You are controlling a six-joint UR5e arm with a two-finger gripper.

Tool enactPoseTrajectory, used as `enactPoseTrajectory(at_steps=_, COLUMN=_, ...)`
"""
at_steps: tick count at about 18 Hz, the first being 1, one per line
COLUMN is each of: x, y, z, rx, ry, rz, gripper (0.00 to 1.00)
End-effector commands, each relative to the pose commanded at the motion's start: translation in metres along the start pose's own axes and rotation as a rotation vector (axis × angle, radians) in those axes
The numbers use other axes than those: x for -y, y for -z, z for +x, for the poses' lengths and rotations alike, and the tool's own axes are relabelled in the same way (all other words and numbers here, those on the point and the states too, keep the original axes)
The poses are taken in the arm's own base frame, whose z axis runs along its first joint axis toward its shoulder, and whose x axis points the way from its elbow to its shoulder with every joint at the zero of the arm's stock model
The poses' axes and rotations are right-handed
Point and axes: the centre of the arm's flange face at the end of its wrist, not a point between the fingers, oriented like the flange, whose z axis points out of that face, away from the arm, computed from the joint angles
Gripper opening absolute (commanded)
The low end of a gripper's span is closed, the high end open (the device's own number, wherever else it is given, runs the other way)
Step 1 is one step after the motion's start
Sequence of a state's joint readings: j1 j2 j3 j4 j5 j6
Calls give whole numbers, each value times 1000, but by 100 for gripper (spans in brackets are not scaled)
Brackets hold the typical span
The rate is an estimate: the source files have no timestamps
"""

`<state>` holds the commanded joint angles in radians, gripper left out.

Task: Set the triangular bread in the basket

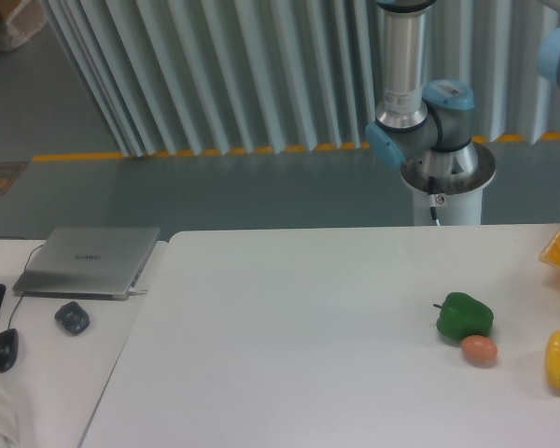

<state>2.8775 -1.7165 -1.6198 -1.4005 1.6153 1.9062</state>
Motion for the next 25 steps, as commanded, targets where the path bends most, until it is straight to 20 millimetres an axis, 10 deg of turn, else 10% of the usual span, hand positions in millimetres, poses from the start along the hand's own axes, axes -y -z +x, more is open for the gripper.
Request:
enactPoseTrajectory(at_steps=6, x=-46, y=-23, z=4, rx=-28, ry=-69, rz=17, gripper=11)
enactPoseTrajectory(at_steps=15, x=-42, y=-19, z=1, rx=-21, ry=-115, rz=17, gripper=29)
enactPoseTrajectory(at_steps=22, x=-38, y=-21, z=1, rx=-22, ry=-121, rz=21, gripper=96)
enactPoseTrajectory(at_steps=25, x=-37, y=-18, z=0, rx=-15, ry=-124, rz=18, gripper=100)
